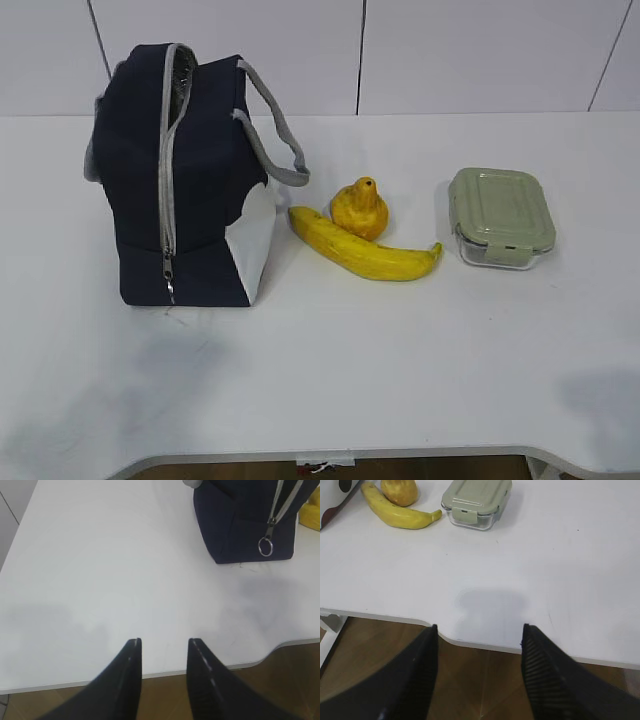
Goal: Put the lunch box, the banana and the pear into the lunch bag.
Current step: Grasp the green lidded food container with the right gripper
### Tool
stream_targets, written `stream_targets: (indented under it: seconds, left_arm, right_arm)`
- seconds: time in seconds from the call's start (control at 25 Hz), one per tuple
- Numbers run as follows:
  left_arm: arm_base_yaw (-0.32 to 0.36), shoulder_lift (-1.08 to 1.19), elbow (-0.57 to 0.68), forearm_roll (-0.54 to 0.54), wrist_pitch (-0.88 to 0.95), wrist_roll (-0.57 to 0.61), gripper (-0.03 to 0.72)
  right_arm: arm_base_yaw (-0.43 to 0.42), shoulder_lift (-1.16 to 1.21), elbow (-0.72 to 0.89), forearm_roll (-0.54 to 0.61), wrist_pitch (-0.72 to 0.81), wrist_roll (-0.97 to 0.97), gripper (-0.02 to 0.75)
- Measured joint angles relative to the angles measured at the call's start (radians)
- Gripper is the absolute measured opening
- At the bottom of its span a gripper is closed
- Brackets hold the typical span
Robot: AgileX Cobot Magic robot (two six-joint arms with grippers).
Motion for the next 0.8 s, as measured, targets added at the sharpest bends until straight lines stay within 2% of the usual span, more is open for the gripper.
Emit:
stream_targets:
  seconds: [0.6, 0.8]
  left_arm:
    - [0.000, 0.000, 0.000, -0.010, 0.000, 0.000, 0.235]
    - [0.000, 0.000, 0.000, -0.008, -0.002, 0.000, 0.235]
  right_arm:
    - [0.000, 0.000, -0.002, 0.006, 0.000, 0.000, 0.435]
    - [0.000, 0.109, -0.003, 0.030, -0.005, 0.008, 0.435]
